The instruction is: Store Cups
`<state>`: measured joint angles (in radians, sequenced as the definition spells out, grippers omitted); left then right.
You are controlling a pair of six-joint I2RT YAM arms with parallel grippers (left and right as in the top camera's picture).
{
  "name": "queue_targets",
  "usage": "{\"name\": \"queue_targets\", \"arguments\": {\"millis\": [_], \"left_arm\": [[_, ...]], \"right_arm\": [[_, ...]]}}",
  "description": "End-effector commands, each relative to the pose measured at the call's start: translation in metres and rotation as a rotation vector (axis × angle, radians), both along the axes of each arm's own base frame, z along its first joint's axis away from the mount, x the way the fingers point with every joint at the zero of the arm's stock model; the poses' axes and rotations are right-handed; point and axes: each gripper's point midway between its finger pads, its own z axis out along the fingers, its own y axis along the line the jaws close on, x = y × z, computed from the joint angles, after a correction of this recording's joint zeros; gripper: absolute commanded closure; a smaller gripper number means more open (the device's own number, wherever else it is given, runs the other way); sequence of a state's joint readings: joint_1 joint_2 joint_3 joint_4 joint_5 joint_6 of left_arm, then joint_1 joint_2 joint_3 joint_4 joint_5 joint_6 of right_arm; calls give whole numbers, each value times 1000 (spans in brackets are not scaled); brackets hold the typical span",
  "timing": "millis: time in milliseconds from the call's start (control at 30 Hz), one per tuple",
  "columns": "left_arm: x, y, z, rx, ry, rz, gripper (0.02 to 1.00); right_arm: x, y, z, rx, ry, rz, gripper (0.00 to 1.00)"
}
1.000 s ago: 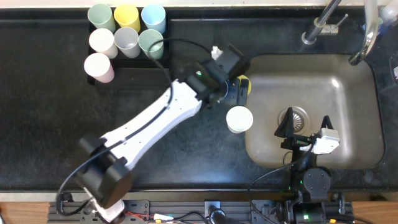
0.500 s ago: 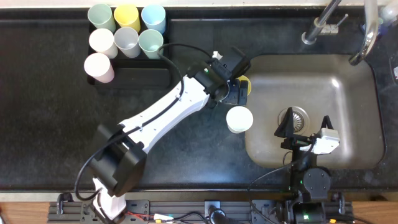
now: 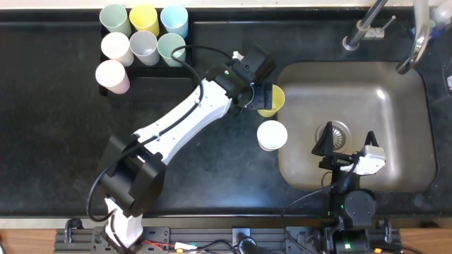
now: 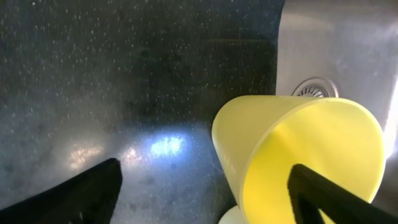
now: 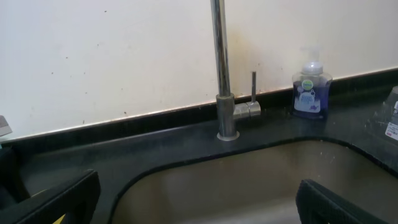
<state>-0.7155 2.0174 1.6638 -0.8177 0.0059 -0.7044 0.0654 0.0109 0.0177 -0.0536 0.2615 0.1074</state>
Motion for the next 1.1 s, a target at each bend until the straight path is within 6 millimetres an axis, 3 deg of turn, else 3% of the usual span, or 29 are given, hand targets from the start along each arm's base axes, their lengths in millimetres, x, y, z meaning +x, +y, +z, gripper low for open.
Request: {"name": "queue_targets", "arguments": {"millis": [33,133,200,267,333,367,400,567,633,700,767,800,833,933,1000,1100], "left_arm": [[4,1,-11,11,7,15,584],[5,2,-14,16,13,19,715],[5,2,-17,19,17,19,724],[6,2,-20,21,19,19,855],[6,2,-19,19,16,19,908],[7,2,-19,18,14,20,982],[8,3,-18,17,12,23,982],[25,17,16,-30,-44,68,982],[36,35,49,-71,-97,111,982],[43,56,75,-98,-130,160,982],[48,91,101,-124,-144,263,982],[48,119,112,-131,-134,347,982],[45,160,118,-132,-91,475,982],[39,211,113,-124,-7,612,982],[33,260,92,-105,73,732,982],[25,282,72,-81,120,790,982]], "right_arm": [[0,-1,-4,-3,4,-4,5],[0,-1,-4,-3,4,-4,5],[0,-1,-4,-3,4,-4,3],[0,-1,-4,-3,4,-4,3],[0,-1,-4,-3,4,-4,3],[0,-1,-4,-3,4,-4,3],[0,-1,-4,-3,4,-4,3],[0,-1,-4,-3,4,-4,3],[0,-1,-4,-3,4,-4,3],[0,-1,-4,-3,4,-4,3],[0,-1,-4,-3,4,-4,3],[0,-1,-4,-3,4,-4,3],[0,-1,-4,-3,4,-4,3],[0,-1,-4,-3,4,-4,3],[0,-1,-4,-3,4,-4,3],[0,-1,-4,-3,4,-4,3]]}}
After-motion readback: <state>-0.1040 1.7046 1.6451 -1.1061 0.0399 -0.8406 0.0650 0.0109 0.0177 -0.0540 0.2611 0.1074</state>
